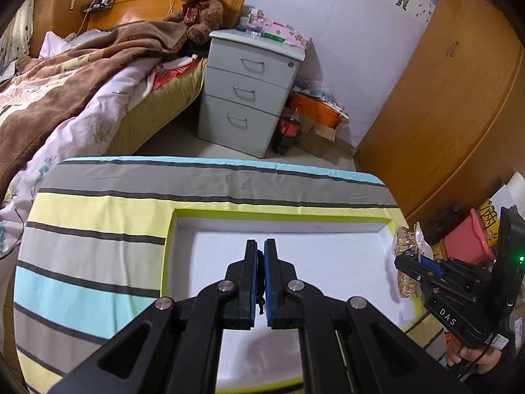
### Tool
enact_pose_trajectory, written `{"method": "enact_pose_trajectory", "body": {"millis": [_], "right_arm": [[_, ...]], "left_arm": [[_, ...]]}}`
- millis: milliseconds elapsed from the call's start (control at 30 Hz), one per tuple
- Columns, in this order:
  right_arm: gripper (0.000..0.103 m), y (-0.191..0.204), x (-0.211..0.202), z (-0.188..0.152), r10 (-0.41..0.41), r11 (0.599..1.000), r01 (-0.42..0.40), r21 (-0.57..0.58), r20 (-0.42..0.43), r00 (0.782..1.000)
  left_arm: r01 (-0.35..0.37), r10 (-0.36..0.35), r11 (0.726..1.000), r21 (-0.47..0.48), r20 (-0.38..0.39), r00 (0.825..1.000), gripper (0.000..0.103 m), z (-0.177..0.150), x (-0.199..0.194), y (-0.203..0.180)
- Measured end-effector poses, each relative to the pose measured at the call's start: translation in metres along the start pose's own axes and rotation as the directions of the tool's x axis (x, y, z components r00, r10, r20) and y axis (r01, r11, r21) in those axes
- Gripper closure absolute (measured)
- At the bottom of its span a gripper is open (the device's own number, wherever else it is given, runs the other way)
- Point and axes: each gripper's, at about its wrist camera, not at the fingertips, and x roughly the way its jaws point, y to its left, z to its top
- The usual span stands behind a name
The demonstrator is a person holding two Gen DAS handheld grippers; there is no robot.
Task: Organize jewelry
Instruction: 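Carry both items over the green tray and open the left gripper to drop the hair tie, then lower the claw clip into the green tray and open the right gripper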
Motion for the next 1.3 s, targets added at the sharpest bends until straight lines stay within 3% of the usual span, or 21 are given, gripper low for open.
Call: {"method": "enact_pose_trajectory", "body": {"millis": [467,767,1000,1200,1300], "right_arm": [[0.091,0.009,0.030,0.007,-0.018,0.998,0.015,-0.057,-0.057,0.998],[0.091,0.011,0.034,0.012,-0.024,0.998,0.020,-0.068,-0.060,0.998],[0.090,0.010,0.034,0.014,-0.028,0.997,0.024,-0.069,-0.052,0.998],[0.085,0.006,0.034,0.016,-0.025,0.998,0.023,-0.055,-0.043,0.999],[0.074,0.005,0.032,0.015,-0.018,0.999,0.016,-0.048,-0.039,0.999]], "left_arm": [[-0.096,0.096,0.995,0.000,-0.062,0.993,0.099,-0.002,0.031,0.014],[-0.118,0.118,0.993,0.002,-0.092,0.989,0.095,-0.003,0.041,0.017],[-0.119,0.118,0.993,0.000,-0.102,0.988,0.069,-0.005,0.044,0.018],[-0.119,0.119,0.993,0.002,-0.105,0.987,0.060,-0.005,0.044,0.017],[-0.117,0.117,0.993,0.003,-0.100,0.988,0.052,-0.005,0.042,0.016]]}}
